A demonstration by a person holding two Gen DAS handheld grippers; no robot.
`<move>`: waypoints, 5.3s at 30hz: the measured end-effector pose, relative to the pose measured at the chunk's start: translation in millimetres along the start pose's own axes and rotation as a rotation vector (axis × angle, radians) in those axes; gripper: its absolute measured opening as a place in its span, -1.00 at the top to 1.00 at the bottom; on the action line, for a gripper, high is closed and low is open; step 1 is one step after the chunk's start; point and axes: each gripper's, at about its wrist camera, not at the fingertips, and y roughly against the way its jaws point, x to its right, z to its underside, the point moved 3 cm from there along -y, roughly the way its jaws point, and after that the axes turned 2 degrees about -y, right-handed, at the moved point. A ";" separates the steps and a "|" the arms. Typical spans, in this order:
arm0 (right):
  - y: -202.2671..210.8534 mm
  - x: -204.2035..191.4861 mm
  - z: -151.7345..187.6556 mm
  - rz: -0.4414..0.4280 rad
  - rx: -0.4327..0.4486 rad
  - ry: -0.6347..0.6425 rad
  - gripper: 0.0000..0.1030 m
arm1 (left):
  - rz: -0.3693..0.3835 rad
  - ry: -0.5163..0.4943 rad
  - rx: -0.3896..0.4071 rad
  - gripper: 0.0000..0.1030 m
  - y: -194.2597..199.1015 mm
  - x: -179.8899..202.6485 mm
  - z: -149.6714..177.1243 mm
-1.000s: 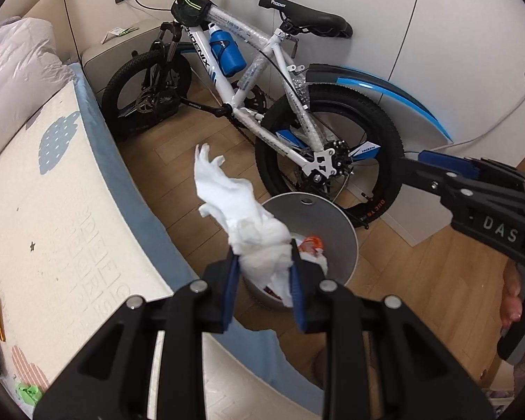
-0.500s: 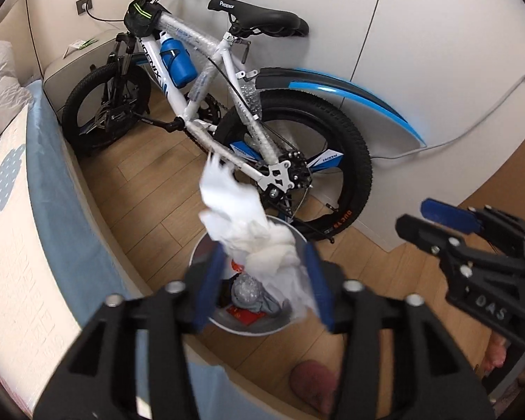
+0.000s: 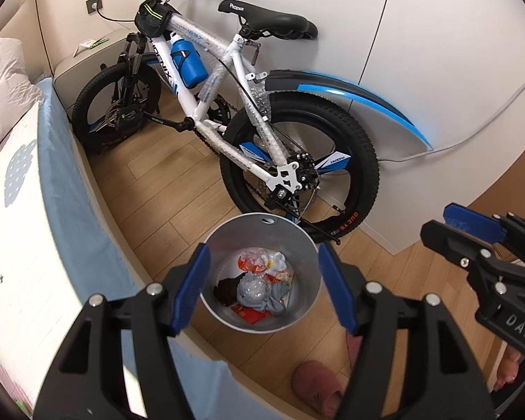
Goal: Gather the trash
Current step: 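Move both grippers back over the mattress toward the green cloth, then grasp the green cloth with the right gripper while the left gripper grasps the white tissue, then lift the green cloth and white tissue and carry both over the grey bin, then open the right gripper to drop the green cloth while the left gripper releases the tissue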
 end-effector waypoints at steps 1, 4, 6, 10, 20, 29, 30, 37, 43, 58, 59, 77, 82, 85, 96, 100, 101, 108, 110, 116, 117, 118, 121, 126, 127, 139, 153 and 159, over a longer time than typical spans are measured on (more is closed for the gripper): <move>5.1 -7.1 0.0 -0.006 0.004 0.008 0.21 | -0.004 0.008 0.006 -0.25 7.8 -3.8 2.7; 20.6 -31.6 -0.5 -0.032 0.018 0.040 0.21 | -0.021 0.040 0.018 -0.25 30.3 -18.1 13.3; 31.8 -52.9 0.6 -0.051 0.030 0.069 0.21 | -0.040 0.063 0.025 -0.25 46.3 -29.7 22.7; 52.9 -102.1 6.6 -0.093 0.048 0.126 0.21 | -0.092 0.111 0.048 -0.25 88.7 -62.9 51.0; 86.0 -248.7 40.3 -0.257 0.038 0.289 0.21 | -0.307 0.266 0.056 -0.25 196.8 -177.3 147.2; 79.0 -374.1 92.8 -0.413 -0.051 0.421 0.17 | -0.451 0.475 0.032 -0.25 254.4 -275.6 238.3; 76.2 -386.7 97.5 -0.423 -0.058 0.436 0.17 | -0.464 0.491 0.029 -0.25 257.7 -281.6 246.1; 49.7 -449.1 122.1 -0.465 -0.103 0.514 0.17 | -0.501 0.679 -0.005 -0.25 265.9 -332.3 305.4; 15.0 -477.2 136.6 -0.464 -0.142 0.545 0.17 | -0.480 0.786 -0.006 -0.25 259.4 -365.4 328.0; -39.6 -489.0 157.9 -0.406 -0.157 0.631 0.53 | -0.560 0.761 -0.045 0.32 210.4 -395.7 328.5; -40.5 -488.0 156.9 -0.408 -0.161 0.627 0.59 | -0.553 0.761 -0.043 0.59 210.9 -395.8 327.3; 3.2 -474.8 128.9 -0.493 -0.054 0.552 0.63 | -0.525 0.667 0.061 0.89 247.1 -356.6 283.7; 16.5 -465.9 119.2 -0.506 -0.022 0.516 0.63 | -0.530 0.633 0.103 0.89 262.5 -340.0 270.1; 28.6 -457.9 113.2 -0.518 -0.004 0.489 0.63 | -0.529 0.609 0.134 0.89 273.0 -327.9 260.7; 91.9 -407.1 93.4 -0.532 0.087 0.423 0.63 | -0.512 0.496 0.230 0.88 308.6 -270.0 225.2; 118.8 -375.3 90.2 -0.523 0.124 0.396 0.63 | -0.490 0.437 0.254 0.88 315.2 -240.1 212.4; 124.0 -366.6 90.2 -0.515 0.131 0.389 0.63 | -0.481 0.422 0.259 0.88 315.9 -232.3 208.9; 145.8 -295.5 80.3 -0.434 0.168 0.322 0.63 | -0.410 0.318 0.280 0.88 308.6 -174.7 182.6; 150.1 -272.5 74.8 -0.406 0.179 0.301 0.63 | -0.382 0.289 0.278 0.88 302.1 -155.8 173.3; 161.0 -197.6 55.0 -0.312 0.214 0.242 0.63 | -0.284 0.204 0.283 0.88 279.6 -98.0 135.8; 162.1 -185.5 52.0 -0.299 0.218 0.232 0.63 | -0.275 0.186 0.282 0.88 274.8 -88.8 128.9; 163.0 -172.3 47.7 -0.284 0.223 0.220 0.63 | -0.260 0.165 0.281 0.88 268.7 -77.6 121.0; 162.8 -135.4 38.0 -0.238 0.232 0.189 0.63 | -0.219 0.110 0.269 0.88 249.0 -48.8 99.3; 147.7 -84.0 22.3 -0.191 0.226 0.146 0.63 | -0.176 0.029 0.241 0.88 211.9 -10.6 65.0; 142.5 -76.0 18.9 -0.183 0.223 0.140 0.63 | -0.164 0.016 0.236 0.88 203.2 -4.4 58.4; 23.6 -34.3 -14.1 -0.149 0.106 0.078 0.62 | -0.036 -0.043 0.132 0.88 86.5 3.2 5.6; -66.2 -33.5 -30.8 -0.157 0.049 0.040 0.29 | -0.041 -0.002 0.020 0.88 3.7 -28.0 2.5; -66.6 -20.9 -27.0 -0.124 0.053 0.028 0.29 | -0.003 -0.008 0.006 0.88 -7.9 -21.7 0.6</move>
